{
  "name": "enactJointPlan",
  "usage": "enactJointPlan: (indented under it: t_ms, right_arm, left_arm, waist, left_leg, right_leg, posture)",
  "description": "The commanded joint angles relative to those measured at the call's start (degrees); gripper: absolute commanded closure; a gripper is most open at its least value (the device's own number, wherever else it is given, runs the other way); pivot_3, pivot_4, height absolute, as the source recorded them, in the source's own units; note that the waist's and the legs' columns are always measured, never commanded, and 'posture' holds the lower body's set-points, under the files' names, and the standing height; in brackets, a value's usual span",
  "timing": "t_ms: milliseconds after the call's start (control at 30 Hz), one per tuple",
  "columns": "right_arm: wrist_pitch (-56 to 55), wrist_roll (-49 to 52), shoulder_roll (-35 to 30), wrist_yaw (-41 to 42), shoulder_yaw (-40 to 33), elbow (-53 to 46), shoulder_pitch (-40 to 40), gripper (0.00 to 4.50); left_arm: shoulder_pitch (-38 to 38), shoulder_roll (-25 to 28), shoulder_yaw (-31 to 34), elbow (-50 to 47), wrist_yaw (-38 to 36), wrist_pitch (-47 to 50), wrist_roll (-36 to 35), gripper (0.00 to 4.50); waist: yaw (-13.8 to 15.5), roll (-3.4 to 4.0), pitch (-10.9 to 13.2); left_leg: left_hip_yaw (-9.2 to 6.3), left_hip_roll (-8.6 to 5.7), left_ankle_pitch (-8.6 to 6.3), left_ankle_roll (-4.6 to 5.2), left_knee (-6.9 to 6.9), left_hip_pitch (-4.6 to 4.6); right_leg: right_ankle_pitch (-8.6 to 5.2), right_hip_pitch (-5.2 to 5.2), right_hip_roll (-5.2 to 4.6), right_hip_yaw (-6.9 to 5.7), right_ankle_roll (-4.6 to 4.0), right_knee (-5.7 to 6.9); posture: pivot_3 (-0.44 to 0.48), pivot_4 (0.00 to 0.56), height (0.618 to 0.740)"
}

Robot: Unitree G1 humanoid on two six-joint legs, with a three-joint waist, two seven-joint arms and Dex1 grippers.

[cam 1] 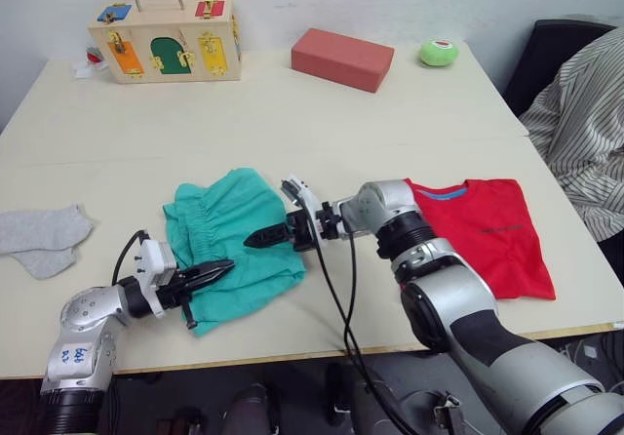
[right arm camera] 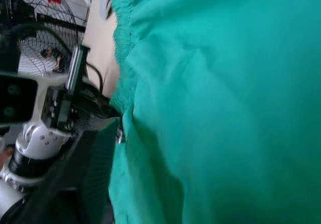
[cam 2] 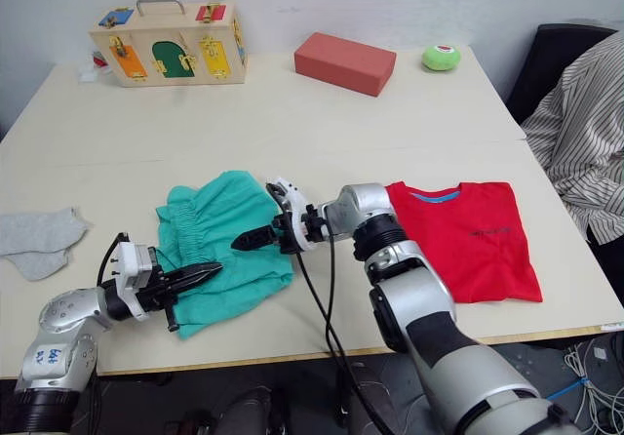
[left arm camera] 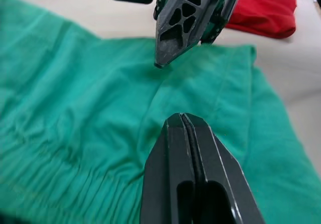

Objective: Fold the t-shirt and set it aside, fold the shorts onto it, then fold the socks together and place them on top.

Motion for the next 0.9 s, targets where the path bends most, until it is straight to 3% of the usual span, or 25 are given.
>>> enactJointPlan:
  t_ms: [33,100,267,400,600,767,900]
  right_arm:
    - [-3.84,0.21,0.69,-2.67,-3.92,1.93,-1.11,2.37]
    - [-2.16,0.50,-0.71,-0.83,-3.51,-0.44,-0.23,3.14]
    - [10.95,6.04,-5.92,1.65,-2.31,-22.17,5.90,4.45]
    - [18.37,10.62,-11.93,1.35,-2.91,-38.69,10.89,4.45]
    - [27.22,18.52,-29.89,4.41,-6.41,-56.61,14.59,4.45]
    - [23.32,21.60,-49.24,11.84,-6.77,-64.10,18.66,4.45]
    - [19.58,22.23,-63.27,18.09,-10.42,-61.30,21.69,4.45]
  left_arm:
    - [0.98,-0.34,1.46,1.02,-0.17,-2.71,0.07,4.50]
    - [1.24,-0.48,1.35,0.97,-0.17,-3.22,-0.01,4.50]
    - [1.82,-1.42,1.60,-1.79,0.31,-3.58,-1.83,4.50]
    - [2.60,-3.04,2.99,-6.09,2.53,-2.04,-4.47,4.50]
    - [3.04,-1.90,4.64,-17.94,6.53,11.30,-15.27,4.50]
    - [1.19,-0.32,4.60,-18.80,6.77,16.05,-16.90,4.50]
    - [1.01,-0.46,3.37,-16.87,5.37,16.02,-15.15,4.50]
  waist:
    - [0.04,0.00,0.00]
    - [0.07,0.00,0.00]
    - [0.53,0.00,0.00]
    - [0.58,0.00,0.00]
    - [1.10,0.01,0.02]
    - [1.94,0.08,0.09]
    - [2.24,0.07,0.21]
  left_leg:
    - [-0.01,0.00,0.00,0.00,0.00,-0.01]
    - [-0.01,-0.02,-0.01,0.02,0.02,-0.02]
    - [-0.06,-0.04,-0.03,0.06,0.02,-0.08]
    - [-0.13,-0.03,-0.05,0.08,-0.03,-0.15]
    - [-0.13,-0.04,-0.22,0.36,-0.07,-0.18]
    - [-0.13,-0.04,-0.24,0.37,-0.09,-0.14]
    - [-0.06,-0.08,-0.25,0.38,-0.07,-0.14]
  right_leg:
    - [0.00,0.00,-0.01,0.00,0.00,-0.01]
    - [0.00,0.00,-0.04,0.00,0.00,-0.05]
    - [0.00,0.00,-0.08,-0.02,0.00,-0.04]
    - [0.01,-0.01,-0.08,-0.09,0.01,-0.03]
    - [0.02,0.00,-0.06,-0.11,0.04,-0.37]
    - [0.02,0.02,0.01,-0.11,0.04,-0.42]
    - [0.05,0.02,0.08,-0.07,0.10,-0.49]
  posture:
    - [0.000,0.150,0.740]
    - [0.000,0.150,0.740]
    - [0.000,0.150,0.740]
    - [0.000,0.150,0.740]
    - [0.000,0.150,0.740]
    - [0.000,0.150,0.740]
    - [0.000,0.150,0.740]
